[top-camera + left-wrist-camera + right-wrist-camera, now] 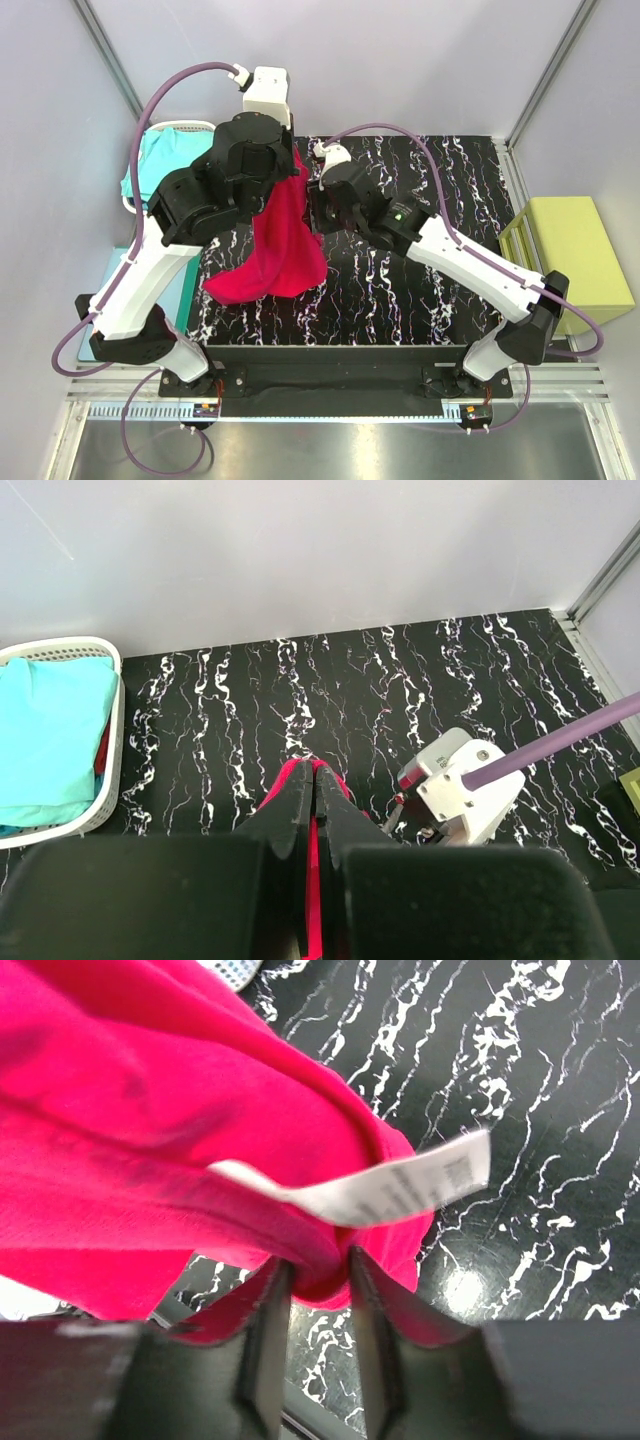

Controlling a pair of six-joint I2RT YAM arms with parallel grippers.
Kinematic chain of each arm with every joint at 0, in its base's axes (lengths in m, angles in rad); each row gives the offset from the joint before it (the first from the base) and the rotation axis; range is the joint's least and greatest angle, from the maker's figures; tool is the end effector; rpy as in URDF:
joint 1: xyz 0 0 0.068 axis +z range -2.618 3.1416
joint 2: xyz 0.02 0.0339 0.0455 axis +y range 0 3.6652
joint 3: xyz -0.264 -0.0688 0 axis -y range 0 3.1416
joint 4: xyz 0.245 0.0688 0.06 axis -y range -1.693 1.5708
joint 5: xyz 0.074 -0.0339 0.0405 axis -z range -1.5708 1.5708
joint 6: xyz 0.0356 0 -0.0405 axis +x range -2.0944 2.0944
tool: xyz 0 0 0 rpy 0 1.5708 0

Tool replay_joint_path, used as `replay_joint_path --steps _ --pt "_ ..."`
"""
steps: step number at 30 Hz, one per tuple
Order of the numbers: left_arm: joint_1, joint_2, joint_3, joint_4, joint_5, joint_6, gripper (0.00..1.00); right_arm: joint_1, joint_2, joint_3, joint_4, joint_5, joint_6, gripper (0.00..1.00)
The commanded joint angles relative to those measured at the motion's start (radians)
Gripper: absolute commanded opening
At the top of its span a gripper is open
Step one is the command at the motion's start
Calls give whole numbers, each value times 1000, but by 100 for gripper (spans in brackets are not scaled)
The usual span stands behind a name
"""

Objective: Fold and stack the t-shirts
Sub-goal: Flatten out the tshirt

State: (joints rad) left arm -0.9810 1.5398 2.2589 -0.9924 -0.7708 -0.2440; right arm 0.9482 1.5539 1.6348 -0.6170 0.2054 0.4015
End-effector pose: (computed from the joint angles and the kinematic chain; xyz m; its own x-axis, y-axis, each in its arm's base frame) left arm 0.1610 -0.1960 0.5570 -0.1996 -0.0134 -0.9798 0.1802 0.9824 -0.0501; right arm 0.2091 0.2789 0.4015 -0.5450 -0.1032 -0.8321 -0.5215 0.8188 0.2401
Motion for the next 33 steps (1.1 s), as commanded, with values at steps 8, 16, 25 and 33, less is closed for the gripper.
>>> replay_joint_path --steps 8,16,25,33 --pt "-4 -53 39 54 -35 17 0 12 -12 -24 -12 80 14 0" --pt "7 -56 25 57 -64 29 0 11 -83 191 -92 245 -94 0" --pt "19 -59 105 60 -73 57 0 11 -41 655 -225 414 -259 0" --pt "4 -148 62 60 -111 41 0 9 -109 709 -207 505 -322 0"
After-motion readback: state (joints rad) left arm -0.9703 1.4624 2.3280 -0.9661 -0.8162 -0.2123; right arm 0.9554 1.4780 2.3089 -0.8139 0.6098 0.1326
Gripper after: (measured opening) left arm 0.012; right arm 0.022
